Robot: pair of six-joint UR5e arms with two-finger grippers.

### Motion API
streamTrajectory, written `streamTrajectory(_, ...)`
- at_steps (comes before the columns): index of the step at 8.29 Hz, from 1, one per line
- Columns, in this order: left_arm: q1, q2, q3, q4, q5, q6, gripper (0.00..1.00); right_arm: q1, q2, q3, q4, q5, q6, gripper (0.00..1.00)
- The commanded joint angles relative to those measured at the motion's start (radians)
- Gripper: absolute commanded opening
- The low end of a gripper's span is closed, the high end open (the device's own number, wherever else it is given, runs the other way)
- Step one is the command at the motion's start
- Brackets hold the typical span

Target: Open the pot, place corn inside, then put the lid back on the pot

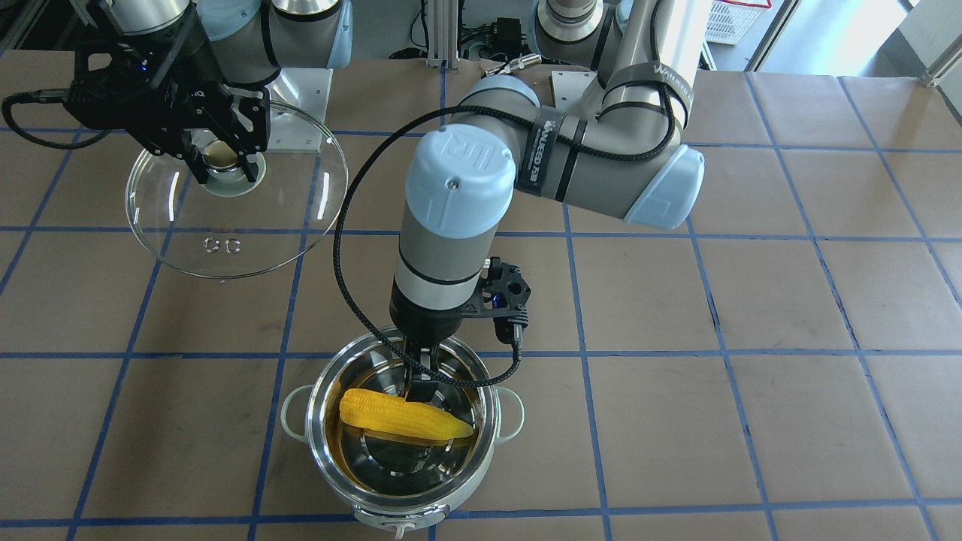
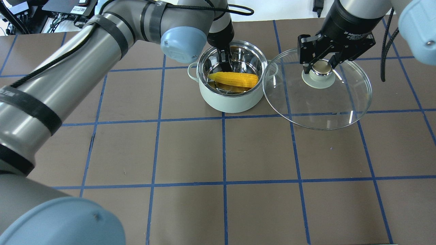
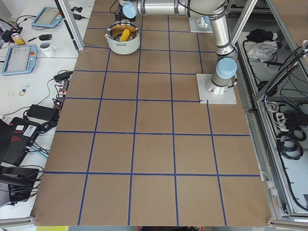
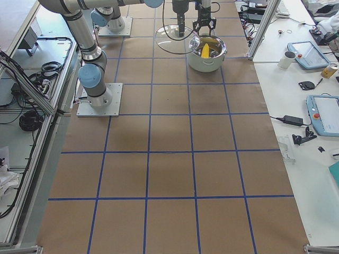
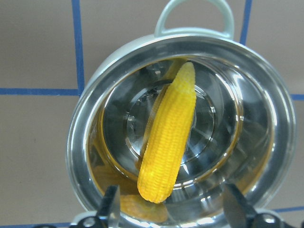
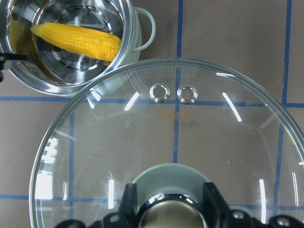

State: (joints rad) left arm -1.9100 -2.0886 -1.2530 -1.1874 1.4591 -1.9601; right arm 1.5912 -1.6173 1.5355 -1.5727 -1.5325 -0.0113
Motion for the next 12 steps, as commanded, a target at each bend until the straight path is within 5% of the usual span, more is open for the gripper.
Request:
streamTrajectory(1, 0.022, 0.181, -0.019, -0.111, 0.001, 0.245, 1.00, 0.001, 0.000, -0.002, -0.004, 0.002, -0.001, 0.27)
streamTrajectory(5, 0.264, 0.249, -0.020, -0.191, 0.001, 0.630, 1.00, 0.015, 0.083, -0.062, -0.069, -0.014, 0.036, 0.27)
streamTrajectory(8, 0.308, 0.283, -0.017, -0.242, 0.001, 1.064, 1.00, 0.117, 0.328, -0.267, -0.140, -0.035, 0.177, 0.27)
streamTrajectory(12, 0.325, 0.295, -0.020, -0.255, 0.003, 1.637, 1.00, 0.262, 0.506, -0.270, -0.375, -0.041, 0.334, 0.27)
